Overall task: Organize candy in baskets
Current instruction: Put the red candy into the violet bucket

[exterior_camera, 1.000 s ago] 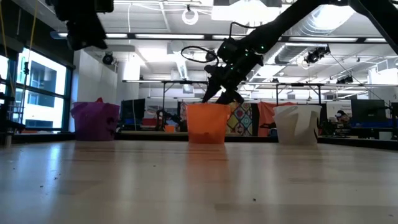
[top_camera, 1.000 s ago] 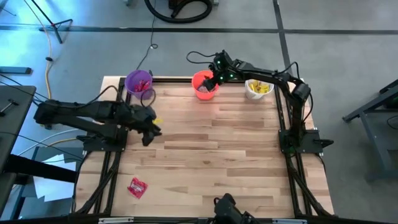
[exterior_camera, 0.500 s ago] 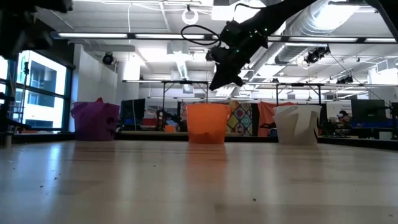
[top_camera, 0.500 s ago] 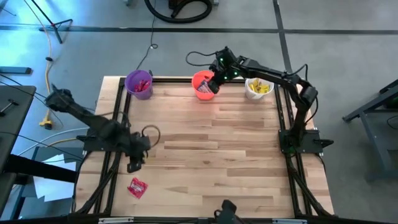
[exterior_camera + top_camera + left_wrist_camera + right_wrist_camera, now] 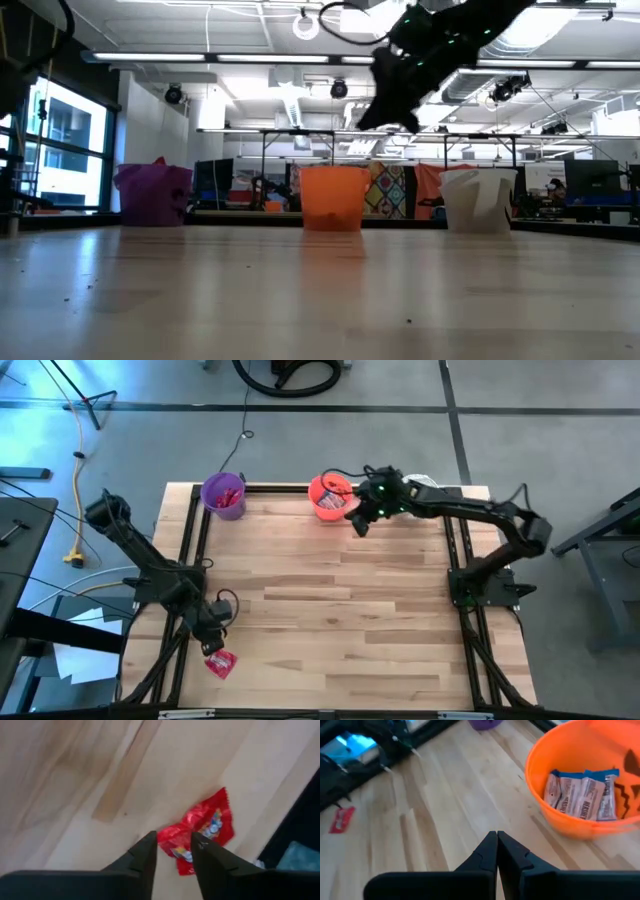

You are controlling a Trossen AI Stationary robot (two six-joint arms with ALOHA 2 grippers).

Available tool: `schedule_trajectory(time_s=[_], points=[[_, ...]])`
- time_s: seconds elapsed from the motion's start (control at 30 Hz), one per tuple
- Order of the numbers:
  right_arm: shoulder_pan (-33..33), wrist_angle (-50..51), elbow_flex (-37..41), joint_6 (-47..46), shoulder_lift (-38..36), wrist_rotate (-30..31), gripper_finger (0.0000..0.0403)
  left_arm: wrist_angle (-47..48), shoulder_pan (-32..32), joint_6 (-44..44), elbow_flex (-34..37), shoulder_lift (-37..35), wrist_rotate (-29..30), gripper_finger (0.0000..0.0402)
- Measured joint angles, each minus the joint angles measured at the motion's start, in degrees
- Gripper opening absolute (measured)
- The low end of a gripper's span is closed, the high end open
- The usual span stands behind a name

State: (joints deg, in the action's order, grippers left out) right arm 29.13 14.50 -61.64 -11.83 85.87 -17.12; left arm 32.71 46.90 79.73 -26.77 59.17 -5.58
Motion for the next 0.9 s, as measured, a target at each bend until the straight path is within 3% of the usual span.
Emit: schedule_trajectory(time_s=[0.27, 0.47, 0.7, 0.9], points=[[0.12, -0.28, 3.71, -2.92, -9.30, 1.84, 0.0000, -7.49, 0.06, -16.54, 0.16, 6.07, -1.37, 0.0195], [0.02, -0.08, 3.60, -3.26, -12.25, 3.01, 0.0000, -7.28, 0.06, -21.65, 0.00, 12.79, -4.43, 0.0221], [-0.01, 1.06, 3.67, -3.20, -12.59, 3.54, 0.0000, -6.40, 0.25, -22.83, -0.57, 15.64, -5.34, 0.0201], [-0.01, 1.05, 3.67, -3.03, -12.59, 3.52, 0.0000, -7.04, 1.39, -23.12, -2.27, 15.94, -5.49, 0.0123]])
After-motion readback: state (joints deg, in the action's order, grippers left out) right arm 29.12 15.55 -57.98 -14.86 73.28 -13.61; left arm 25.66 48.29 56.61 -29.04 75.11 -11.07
